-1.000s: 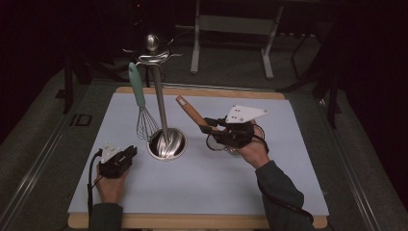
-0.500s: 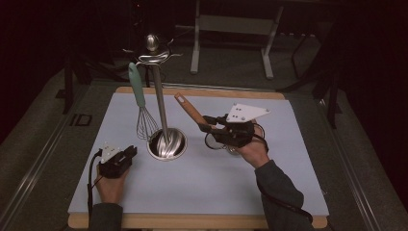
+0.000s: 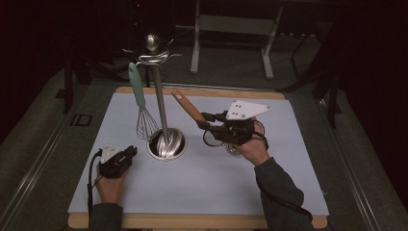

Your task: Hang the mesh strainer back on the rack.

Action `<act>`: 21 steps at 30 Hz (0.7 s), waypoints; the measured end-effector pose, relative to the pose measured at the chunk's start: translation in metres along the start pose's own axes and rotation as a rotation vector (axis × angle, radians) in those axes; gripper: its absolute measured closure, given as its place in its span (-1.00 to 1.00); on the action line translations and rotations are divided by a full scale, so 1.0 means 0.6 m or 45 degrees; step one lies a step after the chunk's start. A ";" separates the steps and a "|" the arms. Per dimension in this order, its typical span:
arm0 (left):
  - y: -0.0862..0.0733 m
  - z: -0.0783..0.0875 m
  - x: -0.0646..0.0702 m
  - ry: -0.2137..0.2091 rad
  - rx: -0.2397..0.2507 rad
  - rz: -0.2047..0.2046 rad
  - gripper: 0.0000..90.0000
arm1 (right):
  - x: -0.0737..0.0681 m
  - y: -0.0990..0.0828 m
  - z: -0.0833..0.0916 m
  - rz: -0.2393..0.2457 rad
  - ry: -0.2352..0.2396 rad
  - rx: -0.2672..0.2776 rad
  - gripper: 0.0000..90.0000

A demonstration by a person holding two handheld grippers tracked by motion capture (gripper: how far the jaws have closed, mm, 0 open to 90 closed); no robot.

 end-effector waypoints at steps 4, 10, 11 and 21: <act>0.000 0.000 0.000 0.000 0.002 0.001 0.76 | 0.003 0.006 0.002 -0.005 -0.002 0.007 0.57; 0.000 0.000 0.000 0.000 0.000 0.000 0.76 | 0.005 0.016 0.005 0.005 -0.007 0.019 0.57; 0.000 0.000 0.000 0.000 0.000 0.000 0.76 | 0.005 0.016 0.005 0.005 -0.007 0.019 0.57; 0.000 0.000 0.000 0.000 0.000 0.000 0.76 | 0.009 0.037 0.010 0.031 -0.016 0.038 0.57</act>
Point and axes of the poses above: each handheld gripper's, and its own axes: z roughly backward along the jaws, y roughly out of its top, x roughly to its right, the point moved 10 cm from there along -z, roughly forward along the jaws, and after that the axes turned 14 degrees about -y, right-handed, at the moved point
